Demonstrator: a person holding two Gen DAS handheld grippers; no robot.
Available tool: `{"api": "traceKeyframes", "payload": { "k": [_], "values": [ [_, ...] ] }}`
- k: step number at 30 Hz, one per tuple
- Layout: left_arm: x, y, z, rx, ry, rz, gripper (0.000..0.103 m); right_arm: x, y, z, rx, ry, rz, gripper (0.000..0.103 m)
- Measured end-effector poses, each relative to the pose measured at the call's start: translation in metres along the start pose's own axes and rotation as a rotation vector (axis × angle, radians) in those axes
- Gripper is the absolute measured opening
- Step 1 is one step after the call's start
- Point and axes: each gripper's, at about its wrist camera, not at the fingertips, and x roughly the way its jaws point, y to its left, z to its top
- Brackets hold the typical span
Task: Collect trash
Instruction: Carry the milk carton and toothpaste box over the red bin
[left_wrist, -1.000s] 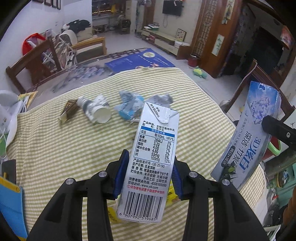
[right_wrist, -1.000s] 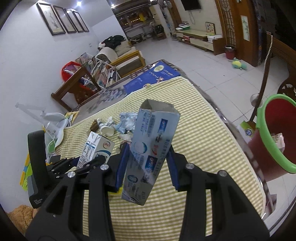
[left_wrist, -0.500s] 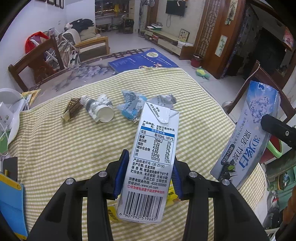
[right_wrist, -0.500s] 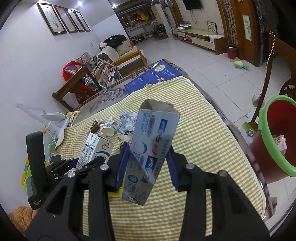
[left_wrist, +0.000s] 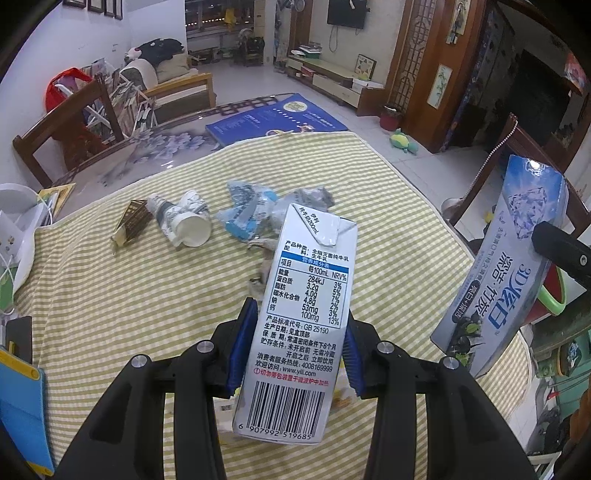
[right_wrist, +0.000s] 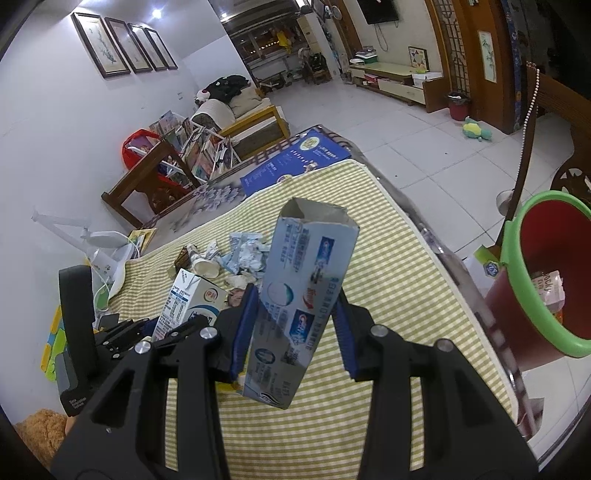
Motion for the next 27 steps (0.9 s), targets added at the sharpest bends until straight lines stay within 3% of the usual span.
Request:
{"api": "traceKeyframes", "payload": {
  "k": [19,27],
  "values": [
    [-0.003,-0.084,0.021,-0.078,-0.055,0.033,0.04,-0.027,-0.087,0.046,-0.026,-0.012,0.047,0.039],
    [-0.011,-0.134,0.033,-0.062,-0.098,0.015,0.04,-0.037,-0.119,0.061,-0.036,-0.02,0.069,0.036]
  ]
}}
